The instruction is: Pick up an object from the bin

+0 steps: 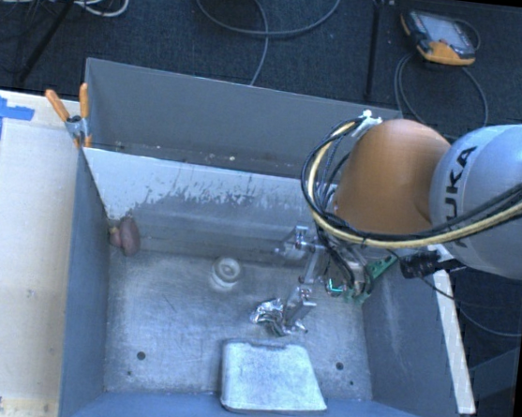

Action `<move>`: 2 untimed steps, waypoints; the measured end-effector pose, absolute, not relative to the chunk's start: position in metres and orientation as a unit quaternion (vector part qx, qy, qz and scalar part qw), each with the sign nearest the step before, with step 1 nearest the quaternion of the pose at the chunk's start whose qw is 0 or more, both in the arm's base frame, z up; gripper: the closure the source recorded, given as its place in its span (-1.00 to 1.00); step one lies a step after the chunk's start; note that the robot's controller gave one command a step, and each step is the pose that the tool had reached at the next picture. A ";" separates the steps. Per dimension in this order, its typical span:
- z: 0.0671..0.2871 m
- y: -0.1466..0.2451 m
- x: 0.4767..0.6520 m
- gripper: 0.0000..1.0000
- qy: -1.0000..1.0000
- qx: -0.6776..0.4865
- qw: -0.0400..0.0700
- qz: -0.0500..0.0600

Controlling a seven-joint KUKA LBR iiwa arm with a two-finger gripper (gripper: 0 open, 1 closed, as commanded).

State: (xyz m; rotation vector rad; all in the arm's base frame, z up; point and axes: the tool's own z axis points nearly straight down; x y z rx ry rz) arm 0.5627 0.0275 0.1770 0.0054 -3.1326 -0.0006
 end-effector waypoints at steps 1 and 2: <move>0.074 0.004 0.580 -1.00 -0.997 -0.075 -0.001 -0.001; 0.077 0.004 0.581 1.00 -0.997 -0.074 -0.001 -0.001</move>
Offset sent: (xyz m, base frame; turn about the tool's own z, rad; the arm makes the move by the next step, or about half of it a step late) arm 0.0165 -0.0241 -0.1023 0.1534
